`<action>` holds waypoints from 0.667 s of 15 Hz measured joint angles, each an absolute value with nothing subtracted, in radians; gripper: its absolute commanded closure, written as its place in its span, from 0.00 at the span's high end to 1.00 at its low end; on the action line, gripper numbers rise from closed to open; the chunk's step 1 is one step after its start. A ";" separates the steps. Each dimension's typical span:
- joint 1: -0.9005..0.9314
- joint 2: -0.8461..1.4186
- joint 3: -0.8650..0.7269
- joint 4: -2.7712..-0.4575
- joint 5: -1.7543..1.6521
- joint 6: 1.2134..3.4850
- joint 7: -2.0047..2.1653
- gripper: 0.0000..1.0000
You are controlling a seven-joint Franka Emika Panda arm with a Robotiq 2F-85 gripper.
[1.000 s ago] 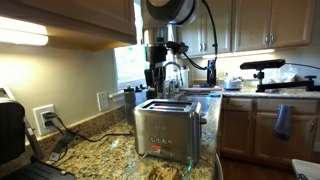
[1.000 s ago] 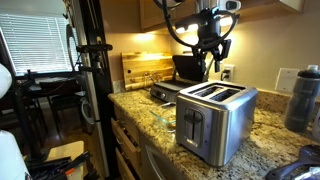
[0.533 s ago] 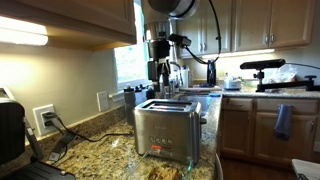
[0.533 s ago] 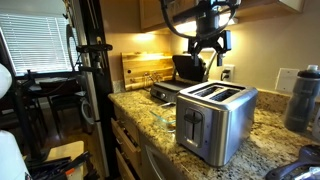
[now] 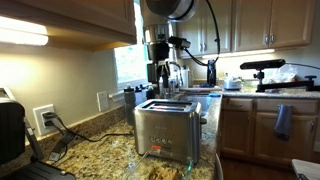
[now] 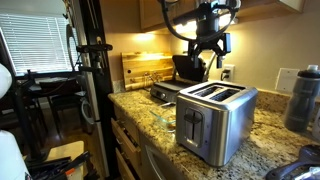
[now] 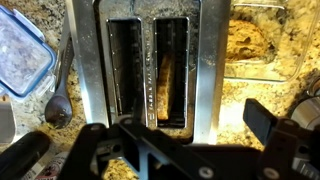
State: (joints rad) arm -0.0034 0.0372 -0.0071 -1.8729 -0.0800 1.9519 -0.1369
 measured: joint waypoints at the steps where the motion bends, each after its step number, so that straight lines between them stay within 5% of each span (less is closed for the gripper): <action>1: -0.003 0.037 -0.007 -1.873 -0.080 1.952 -0.137 1.00; 10: -0.013 0.025 -0.020 -1.865 -0.090 1.952 -0.137 1.00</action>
State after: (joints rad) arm -0.0131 0.0254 -0.0205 -1.8654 -0.0899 1.9518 -0.1369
